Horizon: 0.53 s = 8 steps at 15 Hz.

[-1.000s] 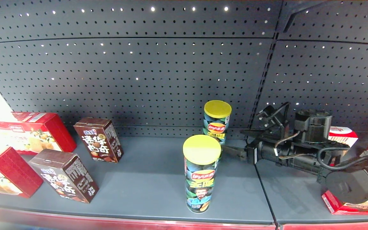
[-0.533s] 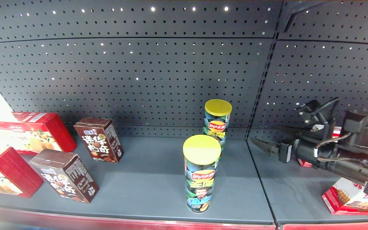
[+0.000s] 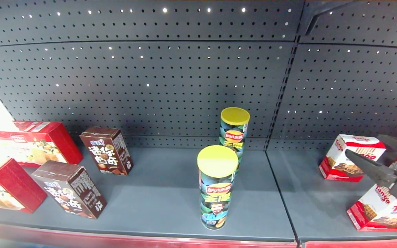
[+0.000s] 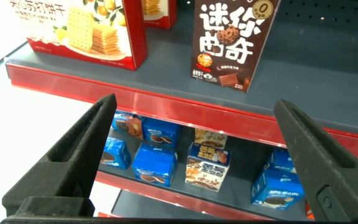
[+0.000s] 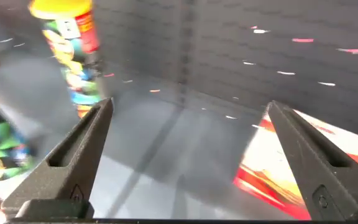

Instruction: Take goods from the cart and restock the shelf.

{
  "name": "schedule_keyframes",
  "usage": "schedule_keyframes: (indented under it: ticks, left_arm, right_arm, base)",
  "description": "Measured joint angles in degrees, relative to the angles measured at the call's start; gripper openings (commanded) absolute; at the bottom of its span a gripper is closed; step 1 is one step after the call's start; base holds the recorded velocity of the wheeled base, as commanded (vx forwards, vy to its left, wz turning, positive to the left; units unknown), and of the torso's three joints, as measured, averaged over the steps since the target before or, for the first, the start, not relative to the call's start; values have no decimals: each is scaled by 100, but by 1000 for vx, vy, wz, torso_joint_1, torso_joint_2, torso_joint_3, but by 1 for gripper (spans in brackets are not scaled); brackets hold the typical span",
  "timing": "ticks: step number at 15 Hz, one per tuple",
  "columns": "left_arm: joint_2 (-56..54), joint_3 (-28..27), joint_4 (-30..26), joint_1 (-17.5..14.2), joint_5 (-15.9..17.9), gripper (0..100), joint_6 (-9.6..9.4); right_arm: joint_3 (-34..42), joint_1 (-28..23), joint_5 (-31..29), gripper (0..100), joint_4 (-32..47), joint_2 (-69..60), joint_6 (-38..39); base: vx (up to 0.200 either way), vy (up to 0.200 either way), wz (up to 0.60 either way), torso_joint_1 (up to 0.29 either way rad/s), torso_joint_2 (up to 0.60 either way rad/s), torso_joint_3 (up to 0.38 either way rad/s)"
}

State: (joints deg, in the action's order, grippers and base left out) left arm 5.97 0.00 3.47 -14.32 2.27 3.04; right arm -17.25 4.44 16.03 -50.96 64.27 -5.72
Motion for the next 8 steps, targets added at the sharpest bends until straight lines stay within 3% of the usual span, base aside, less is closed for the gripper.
schedule_keyframes:
  ticks: [4, 8]
  left_arm:
    - [0, 0, 5, 2, 2, 100, 2]
    - [0, 0, 11, 2, 16, 100, -4]
  right_arm:
    - [494, -517, -191, 100, 783, -1246, -9]
    - [549, -601, -416, 100, 2977, -2984, 6]
  base:
    - [0, 0, 0, 0, 0, 0]
    - [0, 0, 0, 0, 0, 0]
